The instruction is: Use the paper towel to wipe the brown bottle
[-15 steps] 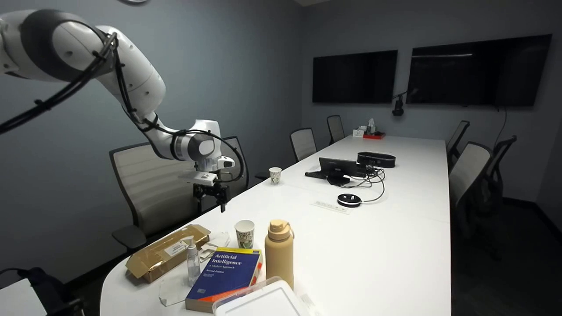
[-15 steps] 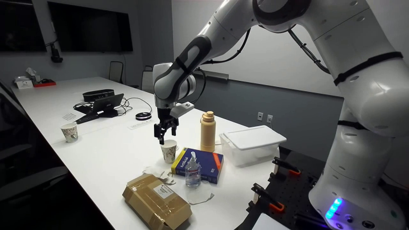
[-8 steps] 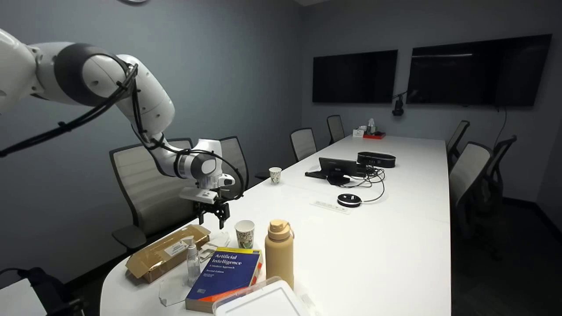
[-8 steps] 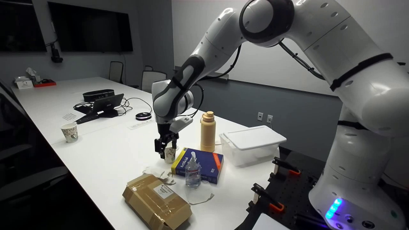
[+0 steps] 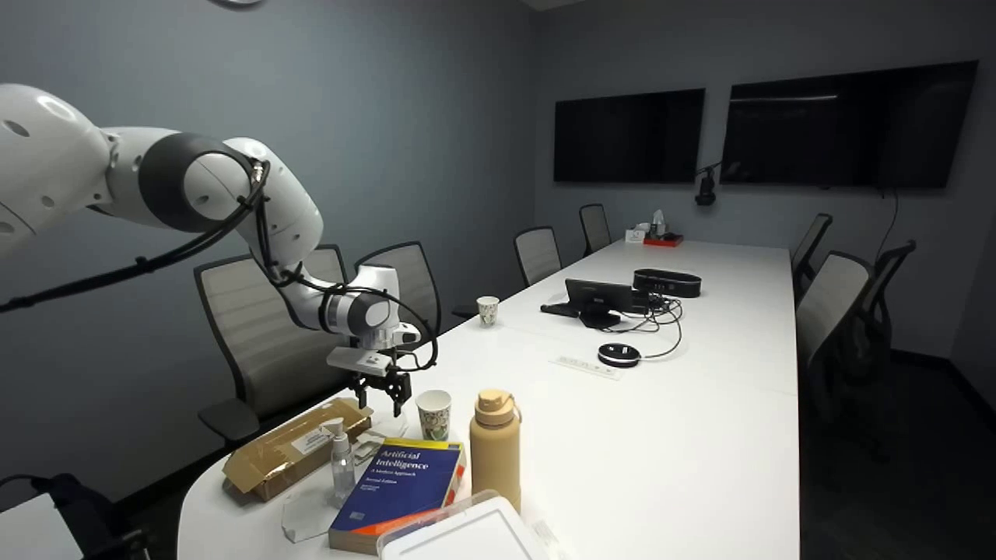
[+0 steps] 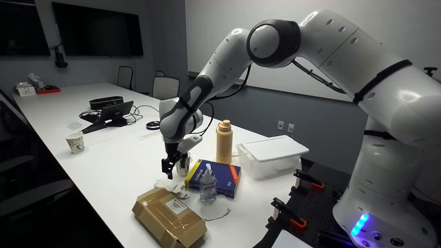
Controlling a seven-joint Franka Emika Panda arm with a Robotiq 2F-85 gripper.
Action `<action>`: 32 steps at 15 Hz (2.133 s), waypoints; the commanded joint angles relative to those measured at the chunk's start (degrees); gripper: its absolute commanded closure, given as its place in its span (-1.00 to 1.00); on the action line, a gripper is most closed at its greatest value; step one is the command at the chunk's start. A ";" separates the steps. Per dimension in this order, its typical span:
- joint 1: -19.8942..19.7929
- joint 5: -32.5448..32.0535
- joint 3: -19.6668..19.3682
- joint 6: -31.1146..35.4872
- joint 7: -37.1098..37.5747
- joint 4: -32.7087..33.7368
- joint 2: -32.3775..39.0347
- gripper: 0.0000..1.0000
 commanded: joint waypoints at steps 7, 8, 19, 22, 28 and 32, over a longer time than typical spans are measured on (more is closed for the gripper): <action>1.30 -0.14 0.02 -1.49 -0.44 12.13 11.00 -1.00; 1.31 -0.12 0.01 -1.49 -0.43 12.76 11.75 -1.00; 1.19 -0.03 0.04 -1.88 -0.49 15.65 14.88 -0.31; 1.12 -0.02 -0.04 -1.71 -0.41 15.30 14.89 0.15; 0.37 0.57 0.58 -2.93 -1.04 15.23 14.00 0.99; -1.48 2.24 4.24 -8.92 -4.96 15.04 12.17 0.97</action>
